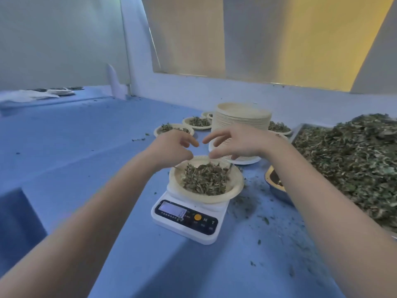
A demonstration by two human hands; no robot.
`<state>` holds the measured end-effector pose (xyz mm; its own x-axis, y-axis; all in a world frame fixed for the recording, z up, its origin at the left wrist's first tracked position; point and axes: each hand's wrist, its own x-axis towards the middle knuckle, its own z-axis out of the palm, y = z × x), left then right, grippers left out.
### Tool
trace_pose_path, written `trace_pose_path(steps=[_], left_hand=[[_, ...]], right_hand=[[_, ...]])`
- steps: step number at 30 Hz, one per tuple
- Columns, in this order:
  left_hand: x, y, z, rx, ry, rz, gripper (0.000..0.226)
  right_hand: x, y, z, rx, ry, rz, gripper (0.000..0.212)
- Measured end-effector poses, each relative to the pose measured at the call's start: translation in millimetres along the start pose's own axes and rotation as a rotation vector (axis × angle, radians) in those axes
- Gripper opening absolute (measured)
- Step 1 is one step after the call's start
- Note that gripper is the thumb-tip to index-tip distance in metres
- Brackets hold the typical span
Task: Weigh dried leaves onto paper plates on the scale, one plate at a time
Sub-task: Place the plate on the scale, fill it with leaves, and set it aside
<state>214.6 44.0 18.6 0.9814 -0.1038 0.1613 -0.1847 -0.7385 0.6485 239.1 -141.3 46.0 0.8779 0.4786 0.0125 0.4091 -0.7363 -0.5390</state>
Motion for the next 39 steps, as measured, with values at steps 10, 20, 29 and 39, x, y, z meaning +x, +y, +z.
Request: trace_pose_path(steps=[10,20,29,39], left_hand=[[0.9,-30.9,40.0,-0.319,0.335,0.087,0.032],[-13.6,-52.7,50.9,-0.55,0.497,0.003,0.025],[-19.5,-58.7,54.7,-0.407,0.495,0.063,0.03],[11.0,51.2,84.1,-0.061,0.307,0.325,0.022]], right_hand=[[11.1,10.0,40.0,0.031,0.295,-0.096,0.02],[12.0,10.8,39.4,0.033,0.297,-0.094,0.013],[7.8,7.6,39.3,0.001,0.192,-0.071,0.013],[-33.1,26.6,-5.6,-0.163,0.232,0.008,0.015]])
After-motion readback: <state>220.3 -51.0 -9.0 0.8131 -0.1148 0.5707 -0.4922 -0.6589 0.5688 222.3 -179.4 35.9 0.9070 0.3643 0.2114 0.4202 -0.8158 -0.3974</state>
